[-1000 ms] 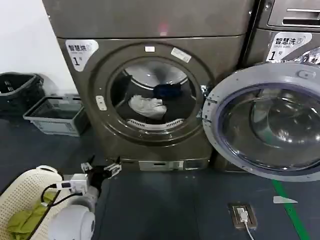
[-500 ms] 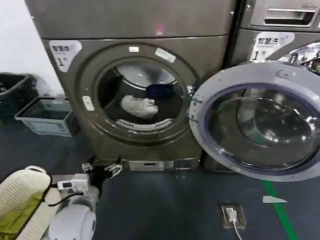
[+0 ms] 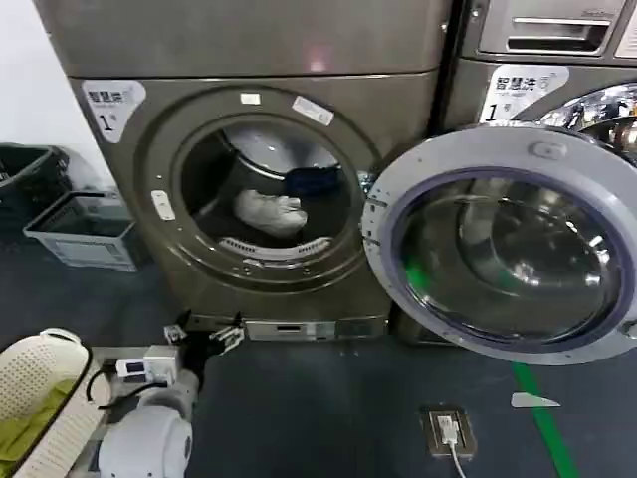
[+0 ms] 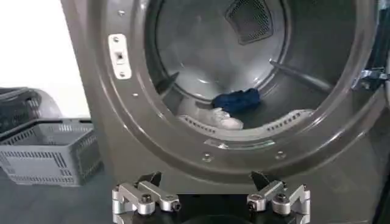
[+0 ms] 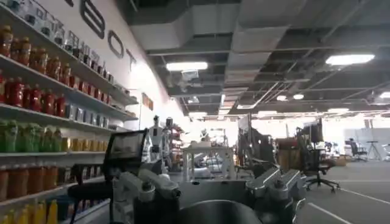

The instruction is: Grasp the clothes from the dryer.

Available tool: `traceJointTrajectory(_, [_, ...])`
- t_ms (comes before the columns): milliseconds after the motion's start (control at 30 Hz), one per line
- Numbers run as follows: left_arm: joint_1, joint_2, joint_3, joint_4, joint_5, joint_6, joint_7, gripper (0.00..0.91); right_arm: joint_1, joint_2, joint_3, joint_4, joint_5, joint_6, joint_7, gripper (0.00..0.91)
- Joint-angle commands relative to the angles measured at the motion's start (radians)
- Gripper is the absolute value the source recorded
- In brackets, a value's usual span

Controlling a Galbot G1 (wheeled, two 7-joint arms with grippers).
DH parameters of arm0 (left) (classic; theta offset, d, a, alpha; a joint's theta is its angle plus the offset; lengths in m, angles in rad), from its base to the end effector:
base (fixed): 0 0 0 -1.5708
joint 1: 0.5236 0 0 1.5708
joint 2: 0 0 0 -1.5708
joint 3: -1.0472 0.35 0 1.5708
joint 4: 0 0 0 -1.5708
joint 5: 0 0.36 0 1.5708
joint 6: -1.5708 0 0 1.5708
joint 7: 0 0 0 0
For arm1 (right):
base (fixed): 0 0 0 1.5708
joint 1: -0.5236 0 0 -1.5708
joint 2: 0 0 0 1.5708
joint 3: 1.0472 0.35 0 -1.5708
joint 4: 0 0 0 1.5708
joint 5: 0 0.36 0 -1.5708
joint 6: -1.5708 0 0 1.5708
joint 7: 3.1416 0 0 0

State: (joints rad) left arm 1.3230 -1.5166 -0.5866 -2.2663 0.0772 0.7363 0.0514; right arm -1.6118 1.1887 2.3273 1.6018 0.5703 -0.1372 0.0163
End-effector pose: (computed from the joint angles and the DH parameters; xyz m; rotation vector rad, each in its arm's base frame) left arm 0.2332 0.0238 -0.1889 0.0682 -2.8182 -0.1681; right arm -0.1685 -0.4512 -0.1109 2.0076 2.0343 -0.2920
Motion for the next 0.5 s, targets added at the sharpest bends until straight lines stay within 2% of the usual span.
traceJointTrajectory(33, [0.000, 0.002, 0.000, -0.001, 0.014, 0.049, 0.000, 0.907, -0.004, 0.007, -0.006, -0.010, 0.042, 0.044, 0.027, 0.907])
traceJointTrajectory(500, [0.001, 0.001, 0.004, -0.002, 0.005, 0.049, 0.001, 0.907, -0.008, 0.008, -0.003, -0.007, 0.042, 0.042, 0.043, 0.907])
